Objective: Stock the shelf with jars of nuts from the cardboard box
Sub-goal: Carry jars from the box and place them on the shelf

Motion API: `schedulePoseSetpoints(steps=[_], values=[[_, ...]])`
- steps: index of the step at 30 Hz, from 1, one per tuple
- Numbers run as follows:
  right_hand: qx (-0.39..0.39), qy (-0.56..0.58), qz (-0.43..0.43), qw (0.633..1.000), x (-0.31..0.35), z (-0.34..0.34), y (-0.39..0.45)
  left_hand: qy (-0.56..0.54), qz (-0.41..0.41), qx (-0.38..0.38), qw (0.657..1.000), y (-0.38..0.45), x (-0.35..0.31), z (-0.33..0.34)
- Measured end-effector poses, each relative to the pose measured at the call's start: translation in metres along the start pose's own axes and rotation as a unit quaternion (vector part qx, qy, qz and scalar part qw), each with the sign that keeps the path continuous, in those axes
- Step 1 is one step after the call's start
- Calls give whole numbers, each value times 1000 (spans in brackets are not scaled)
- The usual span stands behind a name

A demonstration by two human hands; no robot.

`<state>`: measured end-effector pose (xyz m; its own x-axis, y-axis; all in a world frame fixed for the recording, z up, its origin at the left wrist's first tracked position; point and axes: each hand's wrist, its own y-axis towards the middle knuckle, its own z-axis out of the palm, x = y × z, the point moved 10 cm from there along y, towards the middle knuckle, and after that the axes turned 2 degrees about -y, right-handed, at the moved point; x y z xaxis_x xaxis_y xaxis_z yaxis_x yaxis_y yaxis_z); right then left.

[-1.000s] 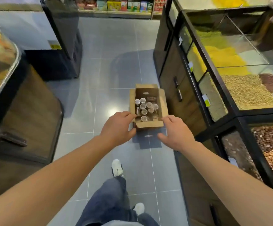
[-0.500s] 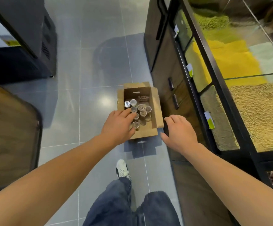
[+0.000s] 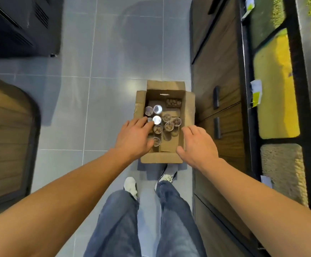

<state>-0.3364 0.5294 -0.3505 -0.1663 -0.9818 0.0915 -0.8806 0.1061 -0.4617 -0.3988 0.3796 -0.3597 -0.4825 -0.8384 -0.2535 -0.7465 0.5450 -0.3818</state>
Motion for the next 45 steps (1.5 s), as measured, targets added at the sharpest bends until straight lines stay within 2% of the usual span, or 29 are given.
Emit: schedulePoseSetpoints(steps=[9,13,19,26,31,35,38,45], values=[[89,62,17,994,-32,127,146,-65,-68,20,995,117,70,109],[98,117,41,987,-42,202,205,-91,-50,20,994,171,90,178],[115,160,97,976,-70,307,261,-116,-27,65,991,241,103,288],[83,195,125,969,-90,397,316,-115,-17,56,992,308,120,379],[37,131,107,985,-92,426,345,-107,-10,49,993,340,123,418],[-3,57,92,994,-87,440,353,-82,-19,13,996,351,126,424],[-23,31,95,995,-89,445,356,-100,-39,14,994,353,130,431],[-13,14,108,994,-95,450,345,-154,-59,0,986,351,140,432]])
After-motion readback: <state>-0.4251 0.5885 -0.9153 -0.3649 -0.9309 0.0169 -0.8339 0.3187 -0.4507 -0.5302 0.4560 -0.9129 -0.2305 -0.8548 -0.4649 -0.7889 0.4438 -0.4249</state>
